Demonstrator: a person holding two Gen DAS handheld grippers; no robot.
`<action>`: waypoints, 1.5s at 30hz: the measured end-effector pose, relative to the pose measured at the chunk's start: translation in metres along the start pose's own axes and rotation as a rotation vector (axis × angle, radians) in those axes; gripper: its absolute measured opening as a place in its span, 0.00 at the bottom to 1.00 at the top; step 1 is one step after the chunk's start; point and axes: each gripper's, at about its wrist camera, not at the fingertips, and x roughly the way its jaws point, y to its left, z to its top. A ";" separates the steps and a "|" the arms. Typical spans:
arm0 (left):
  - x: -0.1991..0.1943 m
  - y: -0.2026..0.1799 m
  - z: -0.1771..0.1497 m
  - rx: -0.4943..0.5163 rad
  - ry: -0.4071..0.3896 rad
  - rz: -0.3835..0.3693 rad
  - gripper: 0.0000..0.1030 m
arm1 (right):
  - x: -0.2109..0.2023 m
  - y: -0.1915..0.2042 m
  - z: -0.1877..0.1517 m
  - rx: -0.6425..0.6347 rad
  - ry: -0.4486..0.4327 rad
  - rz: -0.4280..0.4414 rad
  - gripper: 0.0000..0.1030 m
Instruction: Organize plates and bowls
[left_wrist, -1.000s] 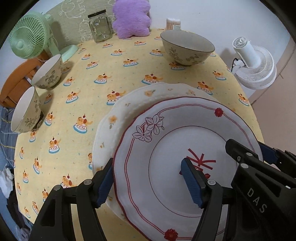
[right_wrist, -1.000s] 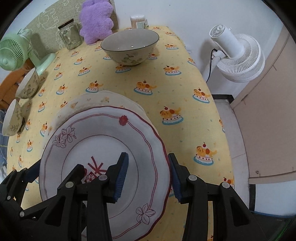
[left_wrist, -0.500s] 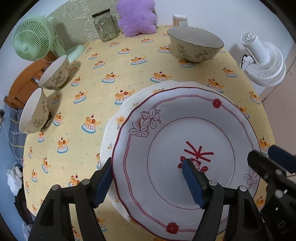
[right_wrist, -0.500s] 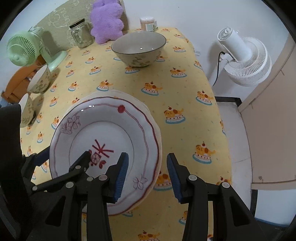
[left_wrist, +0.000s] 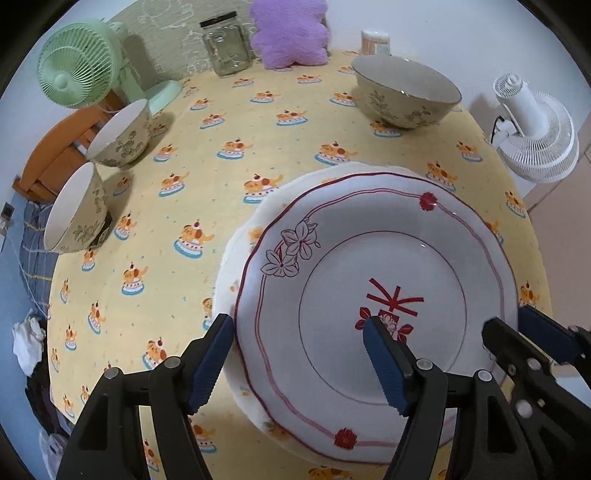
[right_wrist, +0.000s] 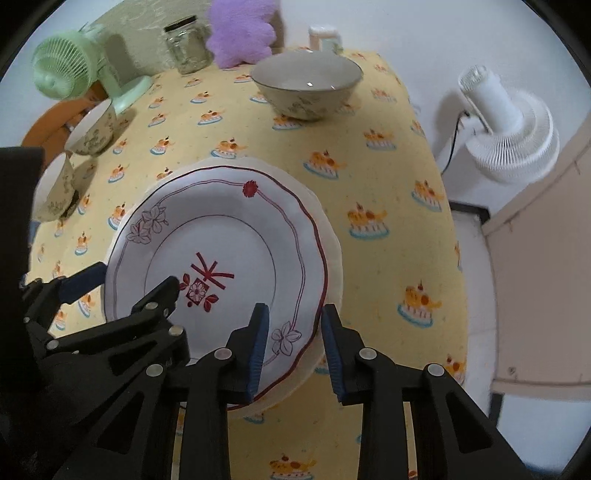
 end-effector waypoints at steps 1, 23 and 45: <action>-0.003 0.001 0.000 -0.004 -0.007 -0.001 0.71 | 0.004 -0.002 0.002 0.010 0.011 0.007 0.32; -0.032 0.025 -0.006 -0.048 -0.086 -0.020 0.73 | -0.014 -0.002 0.017 0.053 -0.071 0.082 0.45; -0.060 0.171 -0.010 -0.024 -0.164 -0.095 0.74 | -0.057 0.154 0.028 0.072 -0.170 0.025 0.66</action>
